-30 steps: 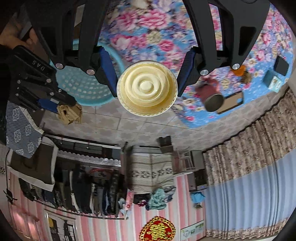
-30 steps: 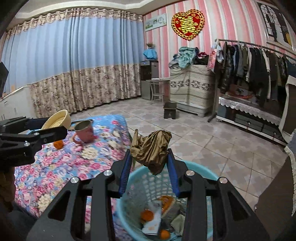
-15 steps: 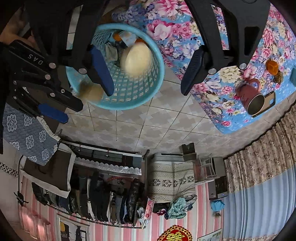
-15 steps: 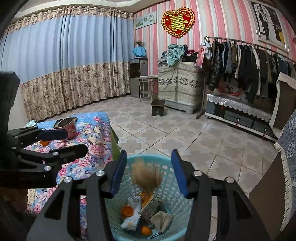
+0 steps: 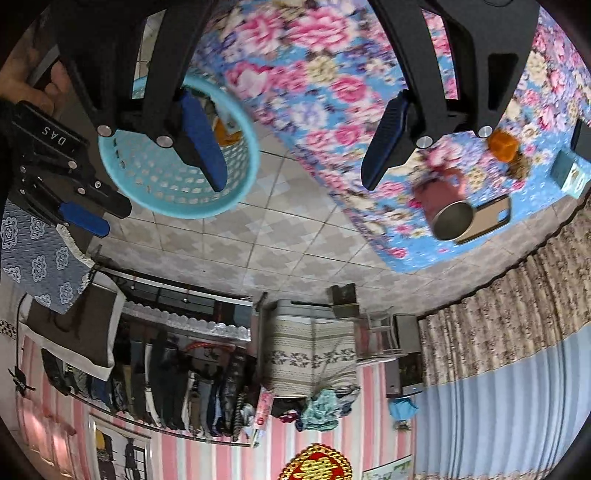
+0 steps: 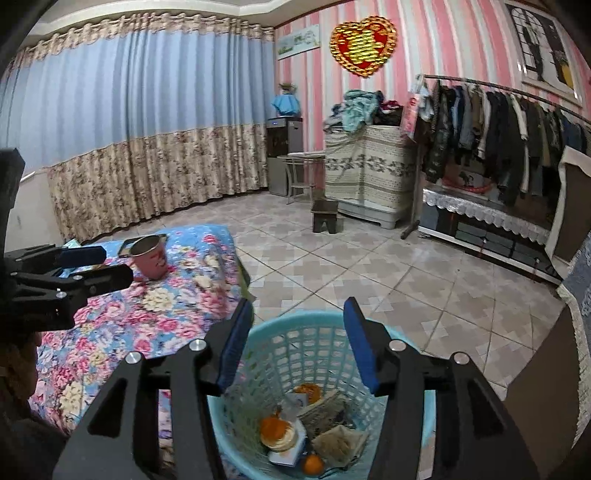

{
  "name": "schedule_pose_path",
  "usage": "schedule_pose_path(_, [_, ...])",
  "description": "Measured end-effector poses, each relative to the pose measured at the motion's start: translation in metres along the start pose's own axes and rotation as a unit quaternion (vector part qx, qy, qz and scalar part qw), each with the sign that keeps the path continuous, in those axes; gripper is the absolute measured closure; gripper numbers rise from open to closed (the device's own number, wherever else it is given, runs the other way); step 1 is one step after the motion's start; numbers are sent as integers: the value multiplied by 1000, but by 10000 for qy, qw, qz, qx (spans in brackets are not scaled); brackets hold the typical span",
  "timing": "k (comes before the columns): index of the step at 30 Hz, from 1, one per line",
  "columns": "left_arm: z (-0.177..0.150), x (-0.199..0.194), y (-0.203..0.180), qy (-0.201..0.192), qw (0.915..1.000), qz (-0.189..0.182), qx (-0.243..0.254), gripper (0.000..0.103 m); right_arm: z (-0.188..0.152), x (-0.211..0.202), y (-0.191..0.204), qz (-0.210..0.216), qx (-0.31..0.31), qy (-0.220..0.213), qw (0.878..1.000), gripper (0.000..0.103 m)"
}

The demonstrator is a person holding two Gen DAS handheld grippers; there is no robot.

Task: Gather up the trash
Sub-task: 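Open the right tool over the wastebasket while the left tool releases the cream bowl, then move both open tools back over the bed toward the orange peel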

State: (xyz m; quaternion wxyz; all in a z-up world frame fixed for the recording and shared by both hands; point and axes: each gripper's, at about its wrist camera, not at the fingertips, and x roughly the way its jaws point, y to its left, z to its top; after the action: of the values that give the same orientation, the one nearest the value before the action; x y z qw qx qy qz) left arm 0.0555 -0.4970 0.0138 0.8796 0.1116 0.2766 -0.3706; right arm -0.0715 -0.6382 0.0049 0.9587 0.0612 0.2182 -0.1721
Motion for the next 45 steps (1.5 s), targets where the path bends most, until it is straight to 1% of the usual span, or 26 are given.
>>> schedule_pose_path(7, [-13,-21,33,-152,9995,220,-179,30,2,3,41,239,-194,19,9995,52])
schedule_pose_path(13, [-19,-36,74,-183,9974,540,-431,30,7,11,80,455,-288,59,9985,51])
schedule_pose_path(15, [-22,-41,90,-191,9966,622,-510,30,8,13,92,492,-299,48,9983,45])
schedule_pose_path(16, [-24,-44,100,-206,9961,647,-566,29,8,14,97,513,-251,28,9984,40])
schedule_pose_path(18, [-30,-52,118,-258,9948,791,-593,26,6,18,102,645,-98,78,9978,39])
schedule_pose_path(20, [-42,-62,143,-305,9919,1073,-602,23,-1,25,115,716,-138,201,9971,39])
schedule_pose_path(22, [-60,-70,177,-206,9871,1415,-719,23,-9,28,131,817,-234,287,9960,39])
schedule_pose_path(27, [-99,-92,245,-38,9750,1878,-1191,23,-20,35,171,1082,-424,379,9925,35])
schedule_pose_path(30, [-125,-101,273,-6,9664,2159,-1393,21,-25,45,198,1281,-524,497,9891,34])
schedule_pose_path(31, [-137,-103,285,48,9617,2312,-1474,21,-28,51,213,1337,-630,542,9875,33])
schedule_pose_path(33, [-153,-103,298,156,9570,2435,-1571,21,-31,62,231,1376,-761,678,9852,32])
schedule_pose_path(35, [-166,-102,313,250,9498,2642,-1657,21,-31,72,251,1483,-799,746,9829,32])
schedule_pose_path(37, [-175,-101,326,287,9475,2618,-1814,21,-30,80,265,1555,-798,814,9812,32])
schedule_pose_path(40, [-184,-94,339,362,9451,2685,-1829,21,-28,95,291,1672,-818,885,9785,31])
schedule_pose_path(44, [-199,-81,345,543,9425,2671,-1933,21,-23,122,326,1755,-919,956,9755,30])
schedule_pose_path(45, [-198,-83,346,464,9430,2643,-1970,21,-21,127,331,1758,-934,952,9754,30])
